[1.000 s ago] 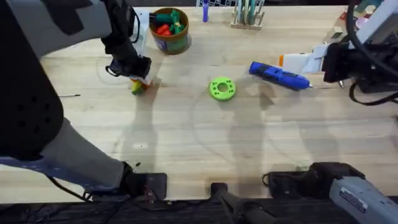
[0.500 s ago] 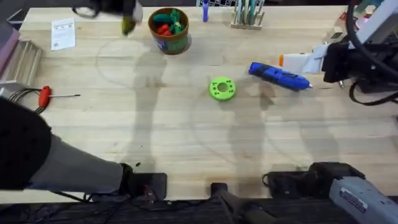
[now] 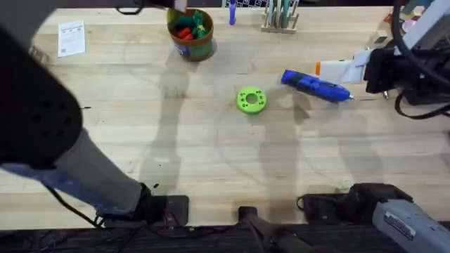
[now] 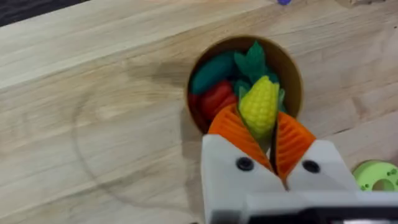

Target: Pick up the gripper from the table and insert it into the empty holder that is missing its gripper. Then pick up a screw, insert it into the mounting hole, and use the screwdriver to tighten it. Finally, clean up the table by picking up the vegetable and placing it into the bucket.

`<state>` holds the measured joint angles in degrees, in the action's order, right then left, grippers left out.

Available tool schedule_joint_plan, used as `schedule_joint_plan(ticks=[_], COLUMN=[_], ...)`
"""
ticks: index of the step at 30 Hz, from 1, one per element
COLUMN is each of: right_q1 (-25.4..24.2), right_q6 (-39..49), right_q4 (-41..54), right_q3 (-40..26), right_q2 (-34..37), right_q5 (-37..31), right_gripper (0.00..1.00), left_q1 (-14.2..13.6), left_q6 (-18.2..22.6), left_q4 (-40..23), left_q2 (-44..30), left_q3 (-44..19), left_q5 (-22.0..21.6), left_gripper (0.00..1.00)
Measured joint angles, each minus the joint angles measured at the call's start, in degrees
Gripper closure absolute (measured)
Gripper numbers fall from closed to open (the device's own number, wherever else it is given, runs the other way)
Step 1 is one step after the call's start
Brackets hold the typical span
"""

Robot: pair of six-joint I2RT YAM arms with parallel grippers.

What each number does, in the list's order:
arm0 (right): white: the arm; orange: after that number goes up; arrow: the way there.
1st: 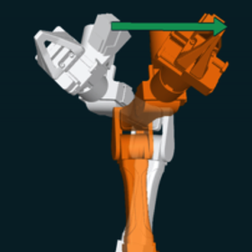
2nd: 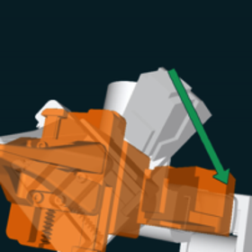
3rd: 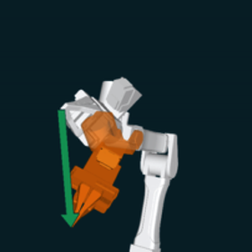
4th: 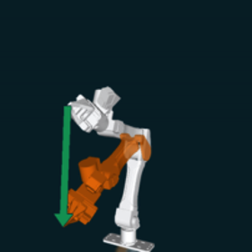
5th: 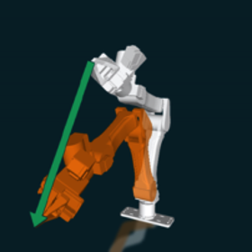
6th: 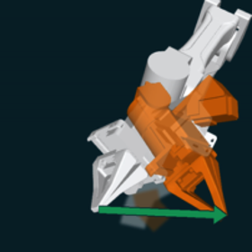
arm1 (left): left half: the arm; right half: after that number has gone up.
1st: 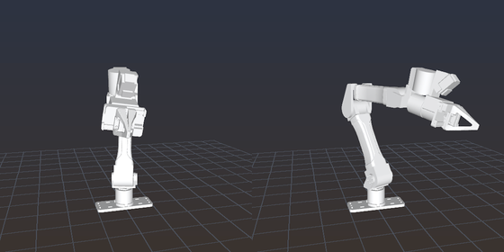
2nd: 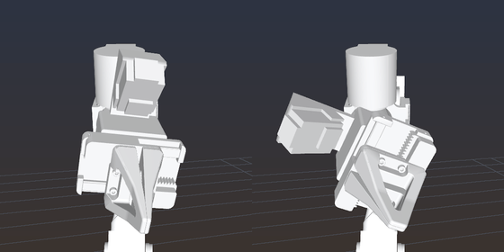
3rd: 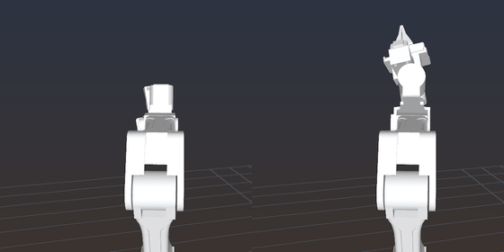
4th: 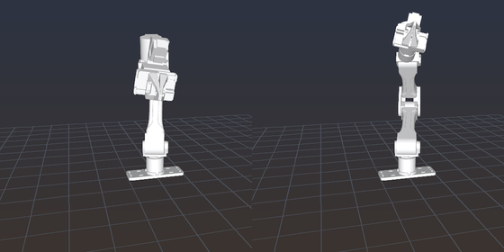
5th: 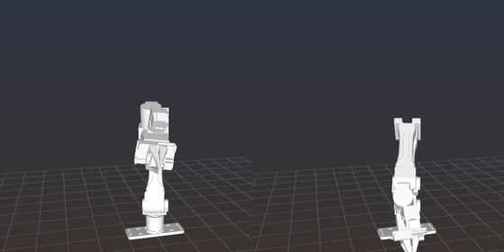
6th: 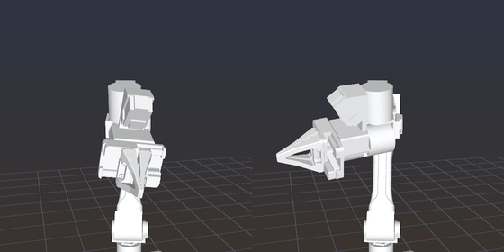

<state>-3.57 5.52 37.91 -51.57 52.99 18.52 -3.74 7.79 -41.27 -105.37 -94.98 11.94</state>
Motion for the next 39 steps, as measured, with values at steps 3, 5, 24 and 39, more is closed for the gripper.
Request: schedule_joint_plan(ticks=[3, 5, 24, 39], right_q1=[0.0, 0.0, 0.0, 0.0], right_q6=[0.0, 0.0, 0.0, 0.0], right_q4=[0.0, 0.0, 0.0, 0.9], right_q3=[0.0, 0.0, 0.0, 0.0], right_q2=[0.0, 0.0, 0.0, 0.0], right_q5=[0.0, 0.0, 0.0, 0.0], right_gripper=[0.010, 0.010, 0.010, 0.010], left_q1=[-0.7, -1.0, -0.9, -0.9], left_q6=[-0.1, -0.1, -0.7, -2.2], left_q4=[1.6, 1.7, -16.9, -20.2], left_q2=[-2.4, -3.1, 9.0, 42.6], left_q3=[0.0, 0.0, 0.2, 34.9], left_q5=[0.4, 0.4, 0.4, -2.8], left_gripper=[0.967, 0.967, 0.013, 0.014])
